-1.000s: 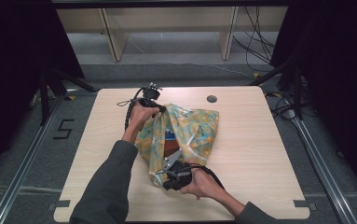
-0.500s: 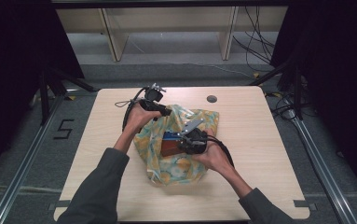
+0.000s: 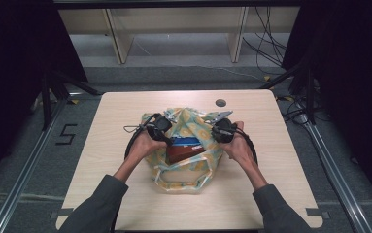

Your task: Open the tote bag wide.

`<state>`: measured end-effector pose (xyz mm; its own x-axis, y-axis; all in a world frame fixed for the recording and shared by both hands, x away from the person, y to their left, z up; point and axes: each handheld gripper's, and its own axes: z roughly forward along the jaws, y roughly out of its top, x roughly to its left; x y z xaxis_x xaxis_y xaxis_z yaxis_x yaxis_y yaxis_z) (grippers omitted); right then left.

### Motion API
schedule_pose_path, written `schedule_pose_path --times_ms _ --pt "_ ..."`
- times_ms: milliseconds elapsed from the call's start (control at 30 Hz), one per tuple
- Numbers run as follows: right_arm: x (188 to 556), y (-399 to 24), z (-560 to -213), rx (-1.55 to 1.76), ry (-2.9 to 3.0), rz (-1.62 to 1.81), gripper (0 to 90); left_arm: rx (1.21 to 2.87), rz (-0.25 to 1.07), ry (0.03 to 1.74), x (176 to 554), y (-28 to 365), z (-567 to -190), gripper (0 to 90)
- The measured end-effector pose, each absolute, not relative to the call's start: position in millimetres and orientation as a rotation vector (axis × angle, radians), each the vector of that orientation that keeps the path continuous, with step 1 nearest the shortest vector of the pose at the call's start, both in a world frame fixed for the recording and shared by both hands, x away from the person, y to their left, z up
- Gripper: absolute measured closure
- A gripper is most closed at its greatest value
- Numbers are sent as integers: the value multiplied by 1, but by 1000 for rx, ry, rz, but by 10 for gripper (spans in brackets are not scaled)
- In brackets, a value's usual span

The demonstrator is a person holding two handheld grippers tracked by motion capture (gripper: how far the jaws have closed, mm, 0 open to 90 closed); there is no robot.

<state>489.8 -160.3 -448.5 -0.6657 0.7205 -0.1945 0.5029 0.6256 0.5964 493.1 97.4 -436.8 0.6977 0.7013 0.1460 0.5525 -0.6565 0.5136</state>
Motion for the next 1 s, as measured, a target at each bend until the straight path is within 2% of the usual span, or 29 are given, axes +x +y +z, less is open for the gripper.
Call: schedule_pose_path --times_ms 200,300,467,567,633,700,767,900,933,1000 --pt "501 -179 -462 1016 2394 611 888 2495 536 991 504 129 -437 569" --pt "505 -186 -475 1043 2410 601 896 2493 572 1002 507 141 -439 664" --pt "506 -190 -477 1073 2404 572 899 2468 598 1009 507 157 -436 845" --pt "506 -195 -472 1069 2401 649 888 2412 568 1028 509 162 -435 866" --pt "501 -200 -457 1058 2390 709 880 2395 531 1009 505 157 -430 828" --pt "493 -197 -440 1097 2379 879 877 2390 566 983 497 147 -420 684" --pt "486 -192 -428 1057 2364 990 873 2395 577 922 490 132 -409 582" --pt "471 -164 -419 967 2427 1088 863 2411 578 841 488 101 -399 485" --pt "471 -161 -417 906 2446 1011 862 2424 570 845 491 94 -400 460" --pt "466 -148 -415 864 2478 1046 862 2508 505 877 503 84 -407 391"
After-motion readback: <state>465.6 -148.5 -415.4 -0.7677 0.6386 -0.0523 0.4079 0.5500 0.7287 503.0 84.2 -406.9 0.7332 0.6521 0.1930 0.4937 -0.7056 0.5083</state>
